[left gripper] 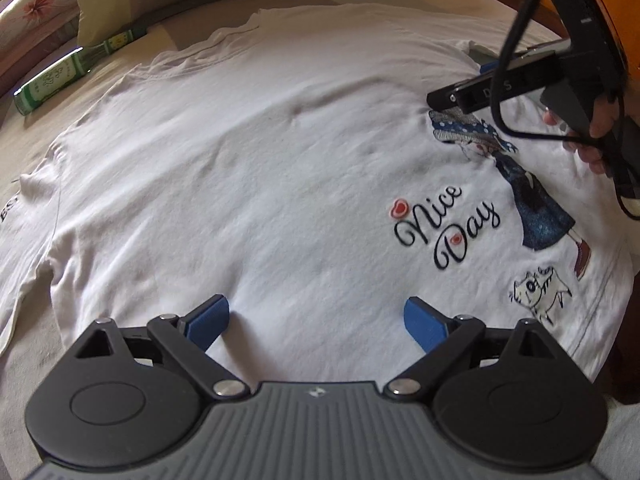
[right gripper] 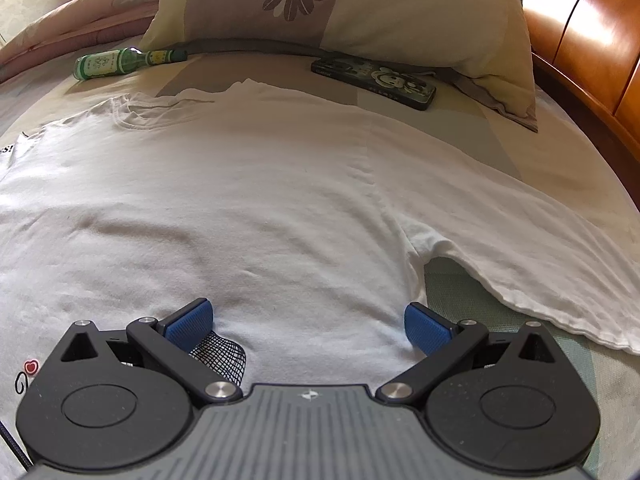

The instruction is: Fold clothes

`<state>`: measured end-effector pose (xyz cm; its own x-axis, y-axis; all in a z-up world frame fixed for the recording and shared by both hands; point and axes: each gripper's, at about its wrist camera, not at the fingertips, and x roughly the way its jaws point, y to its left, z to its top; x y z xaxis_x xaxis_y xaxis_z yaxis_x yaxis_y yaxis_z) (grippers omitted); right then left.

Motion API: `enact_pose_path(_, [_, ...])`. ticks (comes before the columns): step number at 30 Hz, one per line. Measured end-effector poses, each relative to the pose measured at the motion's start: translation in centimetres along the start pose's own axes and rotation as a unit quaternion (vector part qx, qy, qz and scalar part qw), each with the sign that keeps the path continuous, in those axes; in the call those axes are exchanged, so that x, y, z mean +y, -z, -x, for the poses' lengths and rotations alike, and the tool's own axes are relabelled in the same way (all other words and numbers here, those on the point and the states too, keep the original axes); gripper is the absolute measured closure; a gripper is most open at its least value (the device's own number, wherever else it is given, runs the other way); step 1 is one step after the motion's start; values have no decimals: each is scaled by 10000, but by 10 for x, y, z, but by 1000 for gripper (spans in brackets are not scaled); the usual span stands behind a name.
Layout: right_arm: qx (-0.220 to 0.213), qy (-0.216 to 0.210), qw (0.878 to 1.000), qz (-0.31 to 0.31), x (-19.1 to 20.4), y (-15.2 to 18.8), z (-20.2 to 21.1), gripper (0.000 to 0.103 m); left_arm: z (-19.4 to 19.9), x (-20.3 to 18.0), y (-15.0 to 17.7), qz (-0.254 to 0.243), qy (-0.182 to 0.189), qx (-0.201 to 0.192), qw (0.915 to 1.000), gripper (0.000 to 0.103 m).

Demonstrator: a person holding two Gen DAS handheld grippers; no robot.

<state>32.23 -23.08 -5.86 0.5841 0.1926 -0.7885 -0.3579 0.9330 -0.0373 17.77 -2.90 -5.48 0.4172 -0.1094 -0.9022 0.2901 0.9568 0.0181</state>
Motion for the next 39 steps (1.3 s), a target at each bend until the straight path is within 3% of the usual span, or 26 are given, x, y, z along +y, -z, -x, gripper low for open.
enact_pose_path(6, [-18,-29,10000,6,0,0,0,0,18,27,23,584,-65,383,9975,6])
enact_pose_path(11, [-75,28,10000,-12,1,3,0,0,17,65,-1,801,-474,-196,9955,6])
enact_pose_path(15, [-28,70,10000,-26,2,1,0,0,-5,89,-19,901,-666,-417,9928,6])
enact_pose_path(18, [108,41,9999,-21,1,-3,-1,0,-13,92,-12,1146,-634,-243,9911,6])
enact_pose_path(24, [650,-87,9978,63,1,-7,9,0,11,83,28,1529,-458,143,9871,6])
enact_pose_path(25, [715,-124,9973,113,2,-5,15,0,15,81,29,1480,-445,194,9878,6])
enact_pose_path(29, [412,-697,9939,746,21,7,46,0,25,64,13,497,-411,-80,9979,7])
enact_pose_path(33, [614,-1509,9729,1640,52,26,47,0,11,42,-8,-475,77,-283,9984,7])
enact_pose_path(35, [806,-1664,9653,1846,59,38,44,0,3,34,-9,-691,257,-216,9970,7])
enact_pose_path(39, [719,-1590,9687,1766,45,57,56,0,-4,33,11,-733,365,100,9966,1])
